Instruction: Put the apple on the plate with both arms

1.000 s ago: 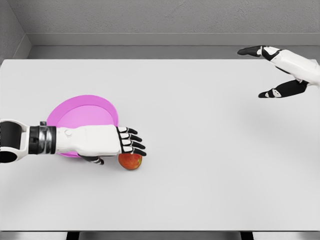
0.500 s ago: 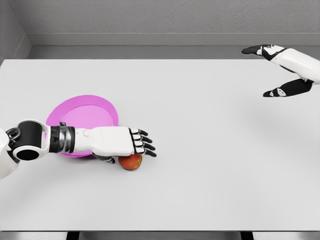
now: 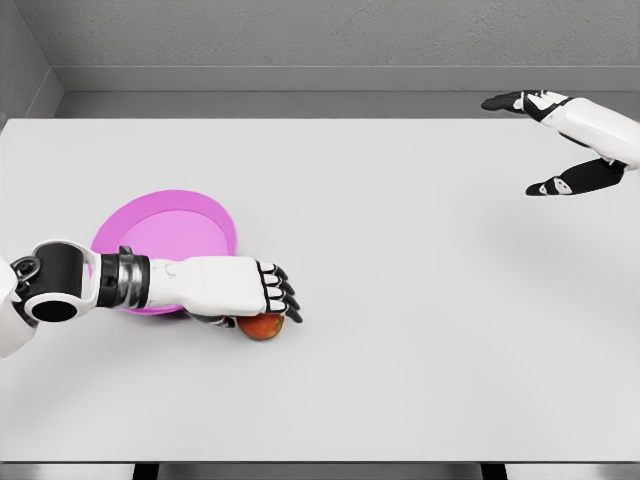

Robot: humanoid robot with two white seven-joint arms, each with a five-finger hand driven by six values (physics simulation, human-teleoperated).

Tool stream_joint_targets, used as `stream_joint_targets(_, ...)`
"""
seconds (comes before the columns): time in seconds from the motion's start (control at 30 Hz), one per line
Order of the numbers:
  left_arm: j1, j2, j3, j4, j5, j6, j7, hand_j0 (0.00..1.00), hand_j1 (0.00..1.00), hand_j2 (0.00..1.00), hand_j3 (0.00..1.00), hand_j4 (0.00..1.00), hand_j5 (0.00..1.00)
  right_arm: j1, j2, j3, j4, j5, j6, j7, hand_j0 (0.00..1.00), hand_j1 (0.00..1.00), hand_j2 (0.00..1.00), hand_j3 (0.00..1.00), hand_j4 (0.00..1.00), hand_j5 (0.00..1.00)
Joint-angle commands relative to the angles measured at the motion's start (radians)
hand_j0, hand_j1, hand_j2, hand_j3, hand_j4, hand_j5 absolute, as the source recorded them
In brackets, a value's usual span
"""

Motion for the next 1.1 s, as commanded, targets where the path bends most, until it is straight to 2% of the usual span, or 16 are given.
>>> stream_joint_targets(0.0, 0.0, 0.002, 0.001, 0.001, 0.006, 0.002, 0.0, 0.86, 0.86, 0.86, 0.86, 0.86, 0.86, 0.0, -0.002, 0.0, -0.004, -0.008, 0.003, -0.001, 1.0, 1.0, 1.0, 1.0, 1.0, 1.0)
stream_joint_targets(0.07, 0.0, 0.005, -0.001, 0.001, 0.005, 0.002, 0.0, 0.86, 0.86, 0.86, 0.86, 0.86, 0.86, 0.0, -0.026, -0.002, -0.006, -0.012, 0.003, -0.001, 1.0, 1.0, 1.0, 1.0, 1.0, 1.0)
stream_joint_targets(0.37, 0.0, 0.005, -0.022, -0.001, 0.005, 0.002, -0.005, 0.85, 0.85, 0.85, 0.85, 0.85, 0.85, -0.002, -0.026, -0.002, -0.007, -0.014, 0.003, -0.001, 1.0, 1.0, 1.0, 1.0, 1.0, 1.0)
stream_joint_targets(0.5, -0.002, 0.005, -0.022, -0.001, 0.005, 0.002, -0.023, 0.66, 0.66, 0.66, 0.66, 0.66, 0.66, -0.002, -0.026, -0.002, -0.015, -0.014, 0.003, -0.001, 1.0, 1.0, 1.0, 1.0, 1.0, 1.0)
stream_joint_targets(0.63, -0.003, 0.005, -0.022, -0.001, 0.005, 0.002, -0.035, 0.53, 0.53, 0.53, 0.53, 0.53, 0.53, 0.0, -0.026, -0.002, -0.018, -0.015, 0.003, -0.001, 1.0, 1.0, 1.0, 1.0, 1.0, 1.0)
stream_joint_targets(0.87, -0.006, 0.005, -0.022, -0.002, 0.006, 0.002, -0.035, 0.47, 0.47, 0.47, 0.47, 0.47, 0.47, 0.0, -0.026, -0.002, -0.02, -0.015, 0.003, -0.001, 1.0, 1.0, 1.0, 1.0, 1.0, 1.0)
stream_joint_targets(0.93, -0.006, 0.005, -0.022, -0.031, 0.006, 0.002, -0.034, 0.41, 0.41, 0.41, 0.41, 0.41, 0.41, 0.0, -0.026, -0.002, -0.021, -0.015, 0.003, -0.001, 1.0, 1.0, 1.0, 1.0, 1.0, 1.0)
stream_joint_targets(1.0, -0.026, 0.005, -0.022, -0.04, 0.017, 0.002, -0.026, 0.39, 0.39, 0.39, 0.39, 0.39, 0.39, 0.0, -0.028, -0.002, -0.023, -0.015, 0.003, -0.001, 1.0, 1.0, 1.0, 1.0, 1.0, 1.0)
stream_joint_targets(1.07, -0.067, 0.013, -0.013, -0.048, 0.09, 0.002, -0.025, 0.39, 0.39, 0.39, 0.39, 0.39, 0.39, 0.0, -0.028, -0.002, -0.024, -0.014, 0.003, -0.001, 1.0, 1.0, 1.0, 1.0, 1.0, 1.0)
